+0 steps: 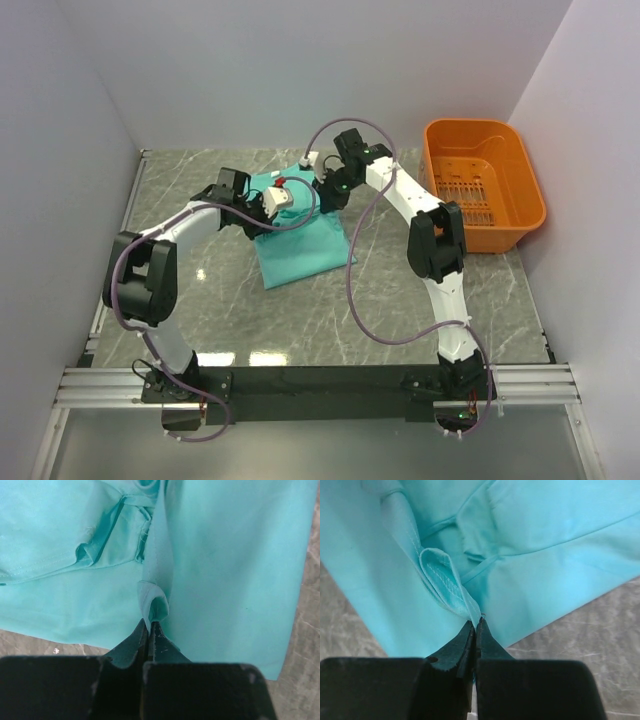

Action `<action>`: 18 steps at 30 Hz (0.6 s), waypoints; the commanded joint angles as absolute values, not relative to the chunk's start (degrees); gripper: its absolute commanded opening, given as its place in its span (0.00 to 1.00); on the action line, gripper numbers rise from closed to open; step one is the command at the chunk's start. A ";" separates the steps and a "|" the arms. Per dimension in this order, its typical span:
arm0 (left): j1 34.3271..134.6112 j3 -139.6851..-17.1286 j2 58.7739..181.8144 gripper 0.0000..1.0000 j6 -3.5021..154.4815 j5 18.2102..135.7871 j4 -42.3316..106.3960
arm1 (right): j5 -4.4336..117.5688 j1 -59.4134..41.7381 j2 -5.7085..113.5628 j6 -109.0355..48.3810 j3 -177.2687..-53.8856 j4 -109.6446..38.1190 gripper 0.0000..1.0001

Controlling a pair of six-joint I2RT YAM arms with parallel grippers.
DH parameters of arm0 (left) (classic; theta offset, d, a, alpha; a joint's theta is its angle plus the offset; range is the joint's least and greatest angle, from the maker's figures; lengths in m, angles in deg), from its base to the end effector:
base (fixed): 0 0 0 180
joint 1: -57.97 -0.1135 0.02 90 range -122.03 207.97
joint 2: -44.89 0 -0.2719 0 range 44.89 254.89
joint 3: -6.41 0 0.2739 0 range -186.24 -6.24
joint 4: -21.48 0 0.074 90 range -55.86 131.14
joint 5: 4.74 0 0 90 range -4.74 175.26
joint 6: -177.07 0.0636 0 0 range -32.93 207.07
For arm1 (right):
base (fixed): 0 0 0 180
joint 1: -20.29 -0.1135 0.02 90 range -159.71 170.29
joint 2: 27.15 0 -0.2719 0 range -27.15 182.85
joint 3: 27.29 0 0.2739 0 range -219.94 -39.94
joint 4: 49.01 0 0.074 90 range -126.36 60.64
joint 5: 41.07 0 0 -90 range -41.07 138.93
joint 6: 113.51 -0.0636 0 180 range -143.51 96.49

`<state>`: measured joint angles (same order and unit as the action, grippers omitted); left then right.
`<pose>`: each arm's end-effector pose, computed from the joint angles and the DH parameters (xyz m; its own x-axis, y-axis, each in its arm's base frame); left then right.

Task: Fold and stack the t-shirts
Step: Fold the tshirt

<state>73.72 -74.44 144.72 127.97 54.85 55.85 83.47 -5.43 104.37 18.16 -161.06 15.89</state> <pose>0.3785 -0.1402 0.1889 -0.2400 0.6544 -0.7171 0.9023 0.4228 0.0839 0.4636 0.2634 0.2156 -0.2041 -0.7062 -0.6780 -0.9743 0.2136 0.0707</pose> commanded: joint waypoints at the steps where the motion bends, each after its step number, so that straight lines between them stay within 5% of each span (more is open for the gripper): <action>1: 73.44 -77.60 145.69 0.00 128.38 54.15 53.30 | 81.19 -5.29 105.03 12.79 -163.15 9.44 0.00; 18: 73.09 -79.53 149.21 0.00 125.74 58.80 47.58 | 74.25 -5.64 108.02 5.58 -164.40 4.08 0.00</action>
<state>73.37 -76.87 148.35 126.93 58.10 50.65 76.46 -5.45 108.55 7.54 -162.72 7.50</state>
